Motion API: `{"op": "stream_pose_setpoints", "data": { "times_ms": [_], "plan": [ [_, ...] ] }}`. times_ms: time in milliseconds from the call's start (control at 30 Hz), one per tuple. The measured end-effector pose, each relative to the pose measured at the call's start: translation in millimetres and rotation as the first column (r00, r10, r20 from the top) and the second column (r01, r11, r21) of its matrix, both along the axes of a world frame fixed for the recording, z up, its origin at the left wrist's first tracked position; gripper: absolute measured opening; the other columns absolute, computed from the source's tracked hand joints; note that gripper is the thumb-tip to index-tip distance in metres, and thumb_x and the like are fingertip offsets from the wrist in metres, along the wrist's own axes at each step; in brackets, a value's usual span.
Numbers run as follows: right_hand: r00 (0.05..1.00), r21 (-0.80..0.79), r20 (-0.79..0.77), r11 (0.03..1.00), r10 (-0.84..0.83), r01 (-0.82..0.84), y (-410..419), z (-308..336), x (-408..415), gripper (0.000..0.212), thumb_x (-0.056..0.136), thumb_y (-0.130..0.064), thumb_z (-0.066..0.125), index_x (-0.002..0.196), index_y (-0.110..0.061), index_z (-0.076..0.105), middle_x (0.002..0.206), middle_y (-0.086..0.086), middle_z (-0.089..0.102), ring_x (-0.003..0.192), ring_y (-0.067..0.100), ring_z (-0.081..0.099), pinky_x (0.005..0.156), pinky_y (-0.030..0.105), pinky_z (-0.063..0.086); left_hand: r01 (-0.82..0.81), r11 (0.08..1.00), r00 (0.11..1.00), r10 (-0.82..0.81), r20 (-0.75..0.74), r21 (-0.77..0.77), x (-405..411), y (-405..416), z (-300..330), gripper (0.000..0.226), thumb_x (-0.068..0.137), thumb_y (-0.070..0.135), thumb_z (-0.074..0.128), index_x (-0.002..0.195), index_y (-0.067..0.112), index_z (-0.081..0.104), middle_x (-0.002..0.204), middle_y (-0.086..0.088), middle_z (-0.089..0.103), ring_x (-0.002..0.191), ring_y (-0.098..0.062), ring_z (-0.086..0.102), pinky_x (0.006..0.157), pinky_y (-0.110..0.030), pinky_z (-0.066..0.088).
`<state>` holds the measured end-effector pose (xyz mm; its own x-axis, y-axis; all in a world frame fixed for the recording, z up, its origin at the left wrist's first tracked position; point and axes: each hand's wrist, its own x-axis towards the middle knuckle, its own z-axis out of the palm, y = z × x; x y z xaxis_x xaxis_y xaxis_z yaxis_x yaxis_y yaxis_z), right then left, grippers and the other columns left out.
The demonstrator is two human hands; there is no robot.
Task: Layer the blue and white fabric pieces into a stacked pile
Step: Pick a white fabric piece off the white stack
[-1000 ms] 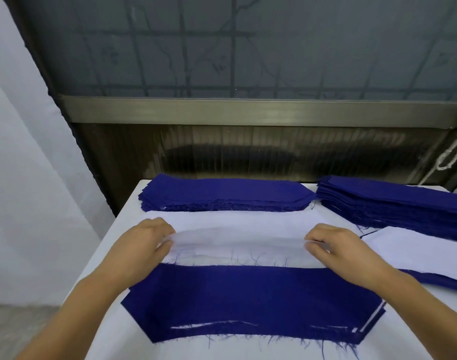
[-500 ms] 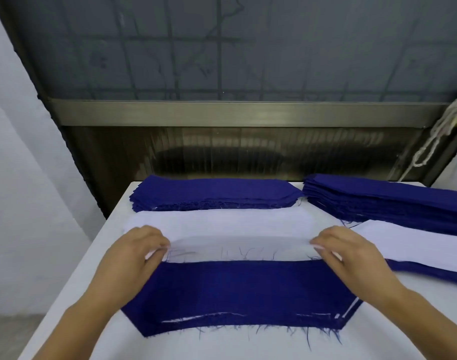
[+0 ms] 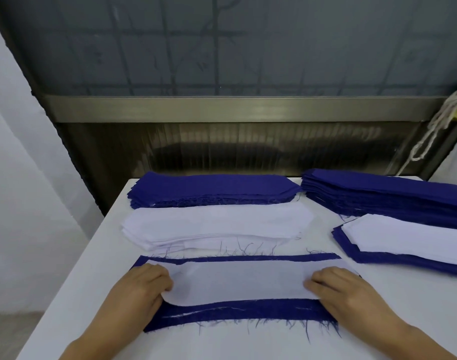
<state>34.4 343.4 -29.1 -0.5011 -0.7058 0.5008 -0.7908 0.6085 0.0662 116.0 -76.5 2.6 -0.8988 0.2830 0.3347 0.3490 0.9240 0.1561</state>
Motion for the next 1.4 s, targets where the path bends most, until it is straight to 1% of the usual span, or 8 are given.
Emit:
{"op": "stream_pose_setpoints", "data": {
  "times_ms": [233,400,533,667,733,833,1033,1400],
  "plan": [
    [0.996,0.061,0.084,0.998,0.005,-0.01,-3.6,13.6,0.1,0.056,0.105,-0.026,0.02,0.104,-0.018,0.075,0.101,-0.005,0.068,0.089,0.013,0.064,0.079,0.022,0.05,-0.03,0.999,1.0,0.03,0.002,0.012,2.8,0.7,-0.7,0.025,0.056,0.0,0.061,0.066,0.023,0.066,0.073,0.016,0.061,0.065,-0.001,0.047,0.062,-0.019,0.039],
    [0.981,0.032,0.193,0.999,-0.021,0.015,5.2,21.4,1.1,0.036,0.095,-0.045,0.046,0.103,-0.024,0.073,0.107,-0.011,0.063,0.095,0.005,0.057,0.082,0.019,0.047,-0.039,0.997,0.995,0.032,0.095,0.07,6.3,-3.6,4.3,0.015,0.072,0.022,0.05,0.072,0.029,0.063,0.076,0.023,0.056,0.066,0.0,0.051,0.058,-0.019,0.045],
    [0.979,0.032,0.182,0.996,-0.088,0.084,8.5,26.8,-7.5,0.04,0.098,-0.04,0.04,0.084,-0.021,0.073,0.086,-0.011,0.062,0.077,0.009,0.06,0.07,0.02,0.047,-0.093,0.992,0.983,0.078,0.169,0.08,-0.6,-8.1,4.2,0.03,0.085,0.044,0.04,0.061,0.029,0.051,0.065,0.016,0.05,0.062,-0.002,0.047,0.054,-0.023,0.043],
    [0.97,0.023,0.146,0.981,-0.195,0.194,-10.2,40.2,-25.6,0.033,0.096,-0.028,0.051,0.069,-0.017,0.067,0.068,-0.008,0.056,0.056,0.012,0.052,0.05,0.025,0.047,-0.114,0.993,0.992,0.116,0.054,-0.031,-28.4,11.4,6.4,0.033,0.08,0.029,0.075,0.054,0.022,0.055,0.057,0.013,0.05,0.051,-0.006,0.046,0.046,-0.023,0.04],
    [0.965,-0.019,0.171,0.979,-0.199,0.205,-27.8,46.4,-35.8,0.008,0.083,-0.014,0.073,0.076,-0.015,0.07,0.074,-0.006,0.061,0.061,0.014,0.056,0.054,0.029,0.051,-0.114,0.993,0.992,0.114,0.054,-0.005,-47.5,28.2,6.7,0.022,0.078,0.02,0.078,0.061,0.019,0.063,0.064,0.01,0.057,0.057,-0.008,0.05,0.051,-0.024,0.045],
    [0.951,-0.063,0.244,0.975,-0.19,0.211,-56.8,52.5,-57.8,0.006,0.086,-0.014,0.071,0.092,-0.014,0.071,0.09,-0.004,0.064,0.077,0.017,0.06,0.066,0.031,0.053,-0.094,0.995,0.995,0.095,-0.007,0.043,-77.7,53.8,9.4,0.002,0.085,0.024,0.07,0.084,0.023,0.071,0.085,0.01,0.063,0.072,-0.008,0.054,0.068,-0.024,0.049],
    [0.843,-0.011,0.462,0.948,-0.276,0.317,-90.0,46.2,-107.3,0.024,0.096,-0.038,0.053,0.115,-0.024,0.055,0.111,-0.01,0.051,0.1,0.009,0.046,0.089,0.021,0.039,-0.089,0.978,0.995,0.081,0.051,0.189,-132.9,84.4,8.2,0.027,0.096,0.037,0.053,0.115,0.022,0.063,0.113,0.01,0.059,0.1,-0.012,0.051,0.088,-0.024,0.041],
    [0.702,-0.001,0.672,0.947,-0.236,0.32,-95.4,42.7,-135.7,0.018,0.098,-0.033,0.052,0.09,-0.019,0.061,0.09,-0.007,0.056,0.085,0.011,0.052,0.079,0.024,0.046,-0.158,0.949,0.957,0.079,0.279,0.274,-156.2,86.0,8.8,0.03,0.085,0.051,0.064,0.102,0.026,0.064,0.101,0.011,0.056,0.097,-0.01,0.051,0.087,-0.029,0.047]
  ]
}}
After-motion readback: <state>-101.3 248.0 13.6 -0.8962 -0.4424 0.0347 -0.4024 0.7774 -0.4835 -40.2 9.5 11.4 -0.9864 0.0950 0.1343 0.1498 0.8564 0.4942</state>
